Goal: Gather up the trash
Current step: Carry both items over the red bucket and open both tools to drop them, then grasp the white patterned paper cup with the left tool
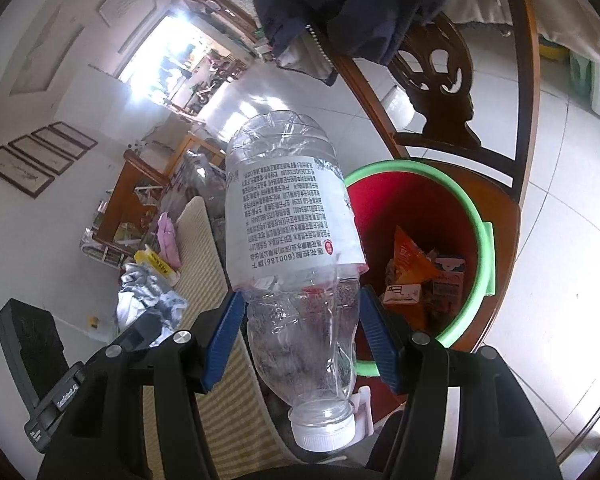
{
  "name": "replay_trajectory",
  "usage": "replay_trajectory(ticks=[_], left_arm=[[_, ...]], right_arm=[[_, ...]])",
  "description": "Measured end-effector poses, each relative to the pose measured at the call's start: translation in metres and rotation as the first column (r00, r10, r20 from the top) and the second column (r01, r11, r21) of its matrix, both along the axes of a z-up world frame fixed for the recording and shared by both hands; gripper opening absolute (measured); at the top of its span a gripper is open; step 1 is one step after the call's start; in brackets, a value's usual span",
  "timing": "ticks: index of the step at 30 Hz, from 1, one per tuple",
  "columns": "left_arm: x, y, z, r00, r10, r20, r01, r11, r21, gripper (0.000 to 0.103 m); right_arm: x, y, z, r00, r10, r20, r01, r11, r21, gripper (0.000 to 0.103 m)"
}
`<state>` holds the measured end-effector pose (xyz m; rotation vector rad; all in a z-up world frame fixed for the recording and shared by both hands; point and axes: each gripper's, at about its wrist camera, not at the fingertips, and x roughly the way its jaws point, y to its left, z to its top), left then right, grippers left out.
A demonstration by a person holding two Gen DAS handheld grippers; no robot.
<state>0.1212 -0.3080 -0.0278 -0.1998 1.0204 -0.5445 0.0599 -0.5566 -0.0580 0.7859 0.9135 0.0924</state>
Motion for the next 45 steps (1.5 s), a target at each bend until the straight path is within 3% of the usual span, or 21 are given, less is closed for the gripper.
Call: replay_trajectory(ticks=[3, 11, 16, 18, 21, 24, 26, 29, 31, 36, 42, 45], left_arm=[[0.002, -0.014, 0.001, 1.0, -0.024, 0.012, 0.024, 1.0, 0.004, 0.081], [-0.005, 0.006, -0.002, 0.999, -0.006, 0.034, 0.006, 1.0, -0.013, 0.081], [-0.011, 0.07, -0.012, 0.989, 0.13, 0.066, -0.134, 0.989, 0.062, 0.081], [-0.01, 0.105, -0.015, 0.973, 0.217, 0.074, -0.223, 0.971, 0.083, 0.081], [-0.007, 0.159, -0.016, 0.933, 0.344, 0.102, -0.356, 0.925, 0.134, 0.081], [-0.005, 0.208, -0.016, 0.896, 0.42, 0.146, -0.444, 0.868, 0.224, 0.089], [-0.005, 0.241, -0.016, 0.863, 0.473, 0.179, -0.505, 0.821, 0.266, 0.094], [0.0, 0.278, -0.023, 0.82, 0.552, 0.148, -0.571, 0.779, 0.258, 0.095], [0.004, 0.292, -0.029, 0.799, 0.588, 0.12, -0.599, 0.765, 0.238, 0.095], [0.01, 0.3, -0.038, 0.786, 0.612, 0.091, -0.616, 0.76, 0.208, 0.096], [0.03, 0.295, -0.046, 0.813, 0.576, 0.087, -0.579, 0.783, 0.229, 0.096], [0.043, 0.295, -0.051, 0.813, 0.577, 0.075, -0.574, 0.776, 0.26, 0.096]], right_arm=[[0.0, -0.005, 0.0, 0.999, -0.033, -0.012, 0.033, 0.999, 0.007, 0.072], [0.0, 0.005, 0.015, 0.999, -0.021, 0.026, 0.021, 1.0, -0.009, 0.072], [0.01, 0.044, 0.044, 0.993, 0.061, 0.1, -0.058, 0.998, -0.033, 0.072], [0.016, 0.07, 0.055, 0.984, 0.116, 0.135, -0.111, 0.993, -0.041, 0.075], [0.024, 0.106, 0.058, 0.967, 0.191, 0.168, -0.184, 0.981, -0.058, 0.077], [0.032, 0.133, 0.054, 0.958, 0.254, 0.131, -0.24, 0.964, -0.116, 0.077], [0.032, 0.14, 0.059, 0.952, 0.262, 0.158, -0.233, 0.955, -0.182, 0.078], [0.036, 0.138, 0.053, 0.959, 0.252, 0.129, -0.23, 0.959, -0.166, 0.079], [0.039, 0.131, 0.049, 0.966, 0.228, 0.12, -0.212, 0.968, -0.135, 0.079], [0.04, 0.123, 0.043, 0.973, 0.207, 0.099, -0.196, 0.974, -0.11, 0.079], [0.04, 0.127, 0.045, 0.972, 0.221, 0.084, -0.208, 0.967, -0.144, 0.079], [0.04, 0.129, 0.044, 0.971, 0.227, 0.08, -0.213, 0.964, -0.159, 0.079]])
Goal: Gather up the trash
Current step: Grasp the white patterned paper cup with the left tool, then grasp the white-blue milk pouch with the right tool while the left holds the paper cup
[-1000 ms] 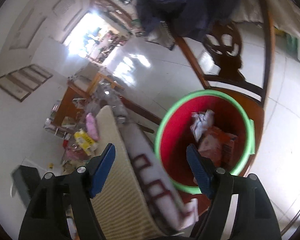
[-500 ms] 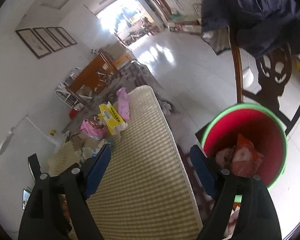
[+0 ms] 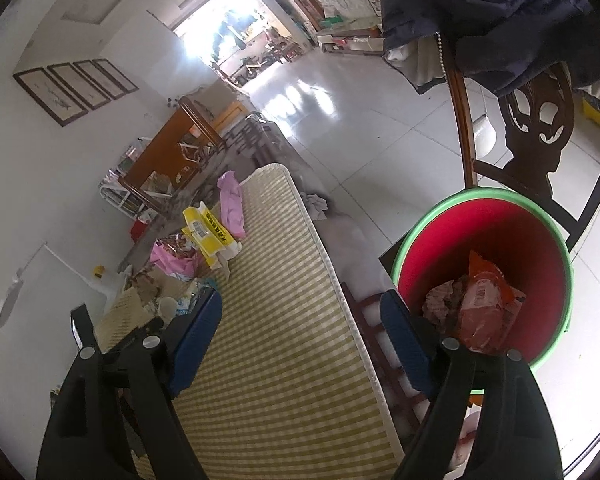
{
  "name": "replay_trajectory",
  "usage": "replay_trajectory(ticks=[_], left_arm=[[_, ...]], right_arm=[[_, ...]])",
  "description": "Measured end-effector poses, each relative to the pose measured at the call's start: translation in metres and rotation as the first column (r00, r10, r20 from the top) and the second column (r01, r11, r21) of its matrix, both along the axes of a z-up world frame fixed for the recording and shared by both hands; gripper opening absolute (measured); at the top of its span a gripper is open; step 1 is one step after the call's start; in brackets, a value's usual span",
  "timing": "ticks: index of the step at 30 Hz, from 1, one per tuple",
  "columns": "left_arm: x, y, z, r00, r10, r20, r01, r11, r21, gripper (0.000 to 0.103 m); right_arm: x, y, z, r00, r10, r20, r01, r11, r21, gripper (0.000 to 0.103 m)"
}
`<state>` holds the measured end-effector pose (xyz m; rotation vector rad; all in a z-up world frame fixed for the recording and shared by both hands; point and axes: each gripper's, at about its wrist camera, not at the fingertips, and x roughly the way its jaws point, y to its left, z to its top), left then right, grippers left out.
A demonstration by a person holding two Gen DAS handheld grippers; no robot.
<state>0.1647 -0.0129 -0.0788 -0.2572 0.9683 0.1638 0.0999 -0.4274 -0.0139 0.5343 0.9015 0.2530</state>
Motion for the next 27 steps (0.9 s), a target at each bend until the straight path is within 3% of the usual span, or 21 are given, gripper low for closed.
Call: replay_trajectory(ticks=[3, 4, 5, 9, 16, 22, 24, 27], left_arm=[[0.009, 0.01, -0.008, 0.999, 0.036, -0.033, -0.037, 0.998, -0.041, 0.095], [0.011, 0.013, -0.01, 0.998, 0.039, -0.042, -0.041, 0.997, -0.058, 0.092], [0.012, 0.016, -0.012, 0.998, 0.033, -0.047, -0.037, 0.996, -0.085, 0.081], [-0.002, 0.019, -0.009, 0.999, 0.029, -0.026, -0.031, 0.995, -0.092, 0.081], [-0.075, 0.027, 0.017, 0.997, 0.057, 0.058, -0.048, 0.987, -0.151, 0.081], [-0.149, 0.034, 0.028, 0.986, 0.127, 0.106, -0.1, 0.968, -0.23, 0.081], [-0.164, 0.03, 0.025, 0.987, 0.126, 0.096, -0.101, 0.967, -0.233, 0.081], [-0.158, 0.023, 0.025, 0.991, 0.082, 0.102, -0.063, 0.982, -0.176, 0.081]], right_arm=[[0.0, 0.002, -0.001, 1.0, 0.006, -0.002, -0.006, 1.0, -0.012, 0.079], [0.0, 0.002, -0.001, 1.0, 0.008, -0.005, -0.008, 1.0, -0.014, 0.079], [0.001, 0.002, -0.002, 1.0, 0.008, -0.008, -0.008, 1.0, -0.017, 0.079], [0.001, 0.005, -0.001, 1.0, 0.008, -0.009, -0.008, 0.999, -0.042, 0.079], [0.001, 0.019, 0.0, 1.0, 0.014, -0.011, -0.015, 0.988, -0.151, 0.079], [0.007, 0.047, -0.006, 0.998, 0.057, -0.036, -0.066, 0.952, -0.298, 0.08], [0.011, 0.055, -0.01, 0.996, 0.069, -0.048, -0.08, 0.954, -0.29, 0.081], [0.025, 0.075, -0.025, 0.992, 0.077, -0.098, -0.091, 0.984, -0.156, 0.084]])
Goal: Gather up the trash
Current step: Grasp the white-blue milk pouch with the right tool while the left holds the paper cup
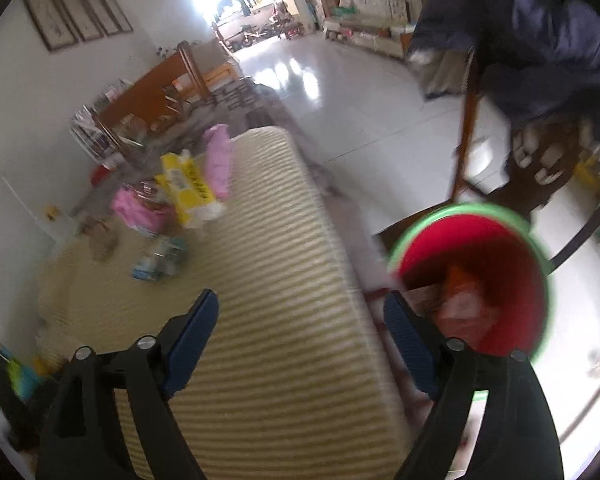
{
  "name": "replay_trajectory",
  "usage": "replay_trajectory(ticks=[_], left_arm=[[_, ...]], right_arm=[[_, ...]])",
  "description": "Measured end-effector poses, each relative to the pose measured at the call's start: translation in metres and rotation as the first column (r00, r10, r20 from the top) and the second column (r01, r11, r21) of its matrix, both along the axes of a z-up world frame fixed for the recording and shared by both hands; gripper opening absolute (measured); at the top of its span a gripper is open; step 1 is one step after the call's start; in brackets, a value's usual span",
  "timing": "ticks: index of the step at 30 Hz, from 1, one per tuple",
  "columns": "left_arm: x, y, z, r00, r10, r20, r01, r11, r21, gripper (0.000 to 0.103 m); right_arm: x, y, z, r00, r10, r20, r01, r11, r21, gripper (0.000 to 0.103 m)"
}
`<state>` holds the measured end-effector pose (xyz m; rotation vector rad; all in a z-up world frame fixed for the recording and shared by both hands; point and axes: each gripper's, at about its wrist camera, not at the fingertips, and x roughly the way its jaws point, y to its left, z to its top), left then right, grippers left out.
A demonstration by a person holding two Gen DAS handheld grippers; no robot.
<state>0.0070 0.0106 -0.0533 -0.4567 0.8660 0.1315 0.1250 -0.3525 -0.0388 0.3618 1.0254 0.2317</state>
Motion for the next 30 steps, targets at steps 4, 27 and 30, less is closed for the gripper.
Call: replay_trajectory(ticks=[4, 27, 30], left_arm=[[0.008, -0.003, -0.007, 1.0, -0.03, -0.006, 0.031, 0.999, 0.03, 0.081], [0.009, 0.008, -0.015, 0.999, -0.026, -0.025, 0.025, 0.998, -0.05, 0.081], [0.012, 0.01, -0.018, 0.999, -0.022, -0.033, 0.02, 0.999, -0.047, 0.081]], right_arm=[[0.017, 0.05, -0.013, 0.996, 0.063, -0.06, -0.059, 0.995, 0.076, 0.084], [0.084, 0.219, -0.044, 0.956, 0.264, -0.128, -0.278, 0.955, -0.101, 0.022], [0.073, 0.21, -0.039, 0.937, 0.317, -0.145, -0.328, 0.943, -0.06, 0.004]])
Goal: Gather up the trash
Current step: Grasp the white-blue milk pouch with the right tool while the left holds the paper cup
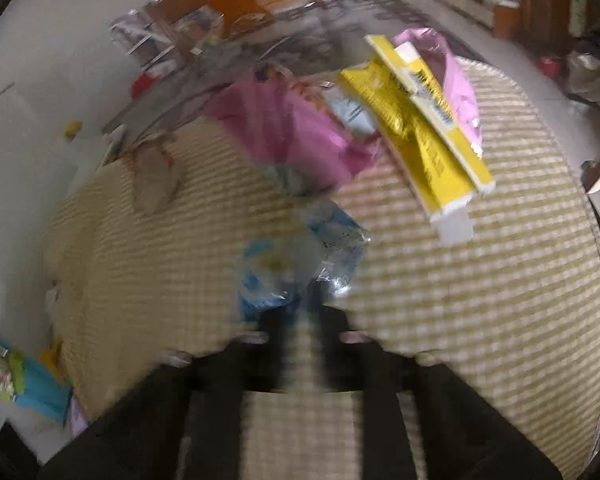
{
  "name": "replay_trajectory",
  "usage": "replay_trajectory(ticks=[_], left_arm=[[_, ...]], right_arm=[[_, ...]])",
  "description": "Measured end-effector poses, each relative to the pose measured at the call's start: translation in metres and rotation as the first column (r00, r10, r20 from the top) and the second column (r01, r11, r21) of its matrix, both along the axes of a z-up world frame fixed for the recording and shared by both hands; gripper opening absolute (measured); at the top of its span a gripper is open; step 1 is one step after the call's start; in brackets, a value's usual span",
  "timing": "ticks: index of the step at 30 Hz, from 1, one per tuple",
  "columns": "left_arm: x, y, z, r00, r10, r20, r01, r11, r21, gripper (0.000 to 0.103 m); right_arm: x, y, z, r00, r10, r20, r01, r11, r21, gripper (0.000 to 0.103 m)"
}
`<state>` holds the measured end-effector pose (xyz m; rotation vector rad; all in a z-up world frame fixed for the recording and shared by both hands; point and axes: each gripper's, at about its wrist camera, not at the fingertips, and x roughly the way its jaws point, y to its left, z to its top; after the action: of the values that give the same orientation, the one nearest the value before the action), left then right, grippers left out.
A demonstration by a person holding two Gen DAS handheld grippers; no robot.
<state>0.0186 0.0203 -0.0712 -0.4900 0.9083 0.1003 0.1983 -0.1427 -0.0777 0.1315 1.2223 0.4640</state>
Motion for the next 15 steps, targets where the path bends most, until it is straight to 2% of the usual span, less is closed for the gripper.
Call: replay_trajectory(ticks=[4, 6, 8, 9, 10, 13, 15], left_arm=[[0.002, 0.001, -0.002, 1.0, 0.005, -0.008, -0.005, 1.0, -0.004, 0.081], [0.002, 0.0, -0.002, 1.0, 0.004, -0.008, -0.004, 1.0, -0.002, 0.081], [0.003, -0.002, -0.003, 1.0, 0.001, -0.01, -0.001, 1.0, -0.001, 0.081], [0.003, -0.002, -0.003, 1.0, 0.0, -0.012, 0.0, 1.0, 0.002, 0.081], [0.003, -0.002, -0.004, 1.0, -0.001, -0.014, 0.001, 1.0, 0.005, 0.081], [0.003, -0.001, -0.005, 1.0, 0.004, -0.019, -0.004, 1.0, 0.007, 0.081], [0.003, 0.0, -0.006, 1.0, 0.009, -0.021, -0.009, 1.0, 0.004, 0.081]], right_arm=[[-0.018, -0.02, 0.007, 1.0, 0.03, 0.007, -0.03, 1.0, -0.006, 0.004], [-0.02, -0.028, 0.009, 1.0, 0.015, 0.002, -0.015, 1.0, 0.001, 0.009], [-0.017, -0.034, 0.014, 1.0, -0.025, 0.01, 0.024, 0.999, 0.024, 0.028], [-0.017, -0.035, 0.017, 0.999, -0.041, 0.017, 0.04, 0.999, 0.034, 0.052], [-0.014, -0.035, 0.02, 0.997, -0.068, 0.032, 0.066, 0.997, 0.046, 0.064], [-0.003, -0.016, 0.024, 0.996, -0.08, 0.043, 0.078, 0.995, 0.058, 0.067], [0.003, -0.001, 0.02, 0.996, -0.077, 0.04, 0.076, 0.996, 0.046, 0.076]])
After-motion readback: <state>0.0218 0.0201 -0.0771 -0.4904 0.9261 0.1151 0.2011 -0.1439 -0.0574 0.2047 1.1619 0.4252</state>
